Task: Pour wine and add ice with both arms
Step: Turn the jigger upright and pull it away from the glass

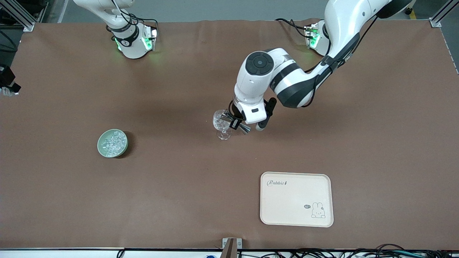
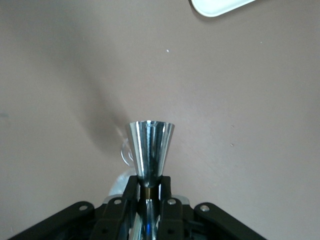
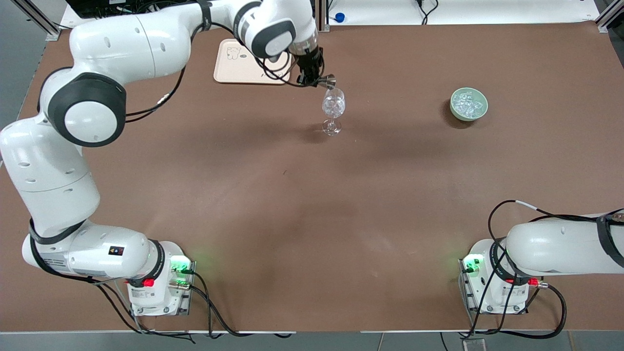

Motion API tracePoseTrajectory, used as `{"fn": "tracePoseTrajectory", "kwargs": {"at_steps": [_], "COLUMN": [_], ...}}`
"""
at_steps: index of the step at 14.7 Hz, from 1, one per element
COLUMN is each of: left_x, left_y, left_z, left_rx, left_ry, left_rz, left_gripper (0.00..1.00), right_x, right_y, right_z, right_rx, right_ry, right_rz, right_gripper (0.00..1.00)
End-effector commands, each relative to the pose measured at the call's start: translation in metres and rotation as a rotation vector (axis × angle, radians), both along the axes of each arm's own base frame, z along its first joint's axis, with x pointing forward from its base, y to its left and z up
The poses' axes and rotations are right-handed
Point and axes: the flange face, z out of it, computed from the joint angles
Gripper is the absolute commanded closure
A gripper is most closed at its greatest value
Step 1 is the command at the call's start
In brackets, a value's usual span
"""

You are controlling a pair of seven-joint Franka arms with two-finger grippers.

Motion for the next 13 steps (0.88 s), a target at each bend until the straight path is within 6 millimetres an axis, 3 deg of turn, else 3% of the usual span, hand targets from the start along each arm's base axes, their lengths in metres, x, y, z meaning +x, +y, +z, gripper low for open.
{"fn": "tracePoseTrajectory", "kwargs": {"at_steps": [1, 5, 8, 11, 13], "left_x": [0.015, 0.035, 0.060, 0.092, 0.112], "left_y": [0.013, 0.041, 0.078, 0.121, 0.152], "left_z": [0.012, 0.025, 0.026, 0.013, 0.003], "left_rx": [-0.050, -0.155, -0.259, -0.311, -0.354], "left_ry": [0.060, 0.137, 0.193, 0.212, 0.217], "left_rz": [0.040, 0.034, 0.043, 0.110, 0.136], "left_gripper": [1.00, 1.00, 1.00, 1.00, 1.00], "right_x": [-0.005, -0.005, -0.006, -0.006, -0.007], "right_y": [-0.001, 0.000, 0.000, 0.006, 0.025], "right_z": [0.000, -0.001, 0.001, -0.001, -0.002], "right_rx": [0.014, 0.014, 0.014, 0.016, 0.017], "right_ry": [-0.002, 0.004, 0.001, 0.015, 0.031], "right_rz": [0.009, 0.011, 0.011, 0.009, 0.023], "right_gripper": [0.99, 0.99, 0.99, 0.99, 1.00]}}
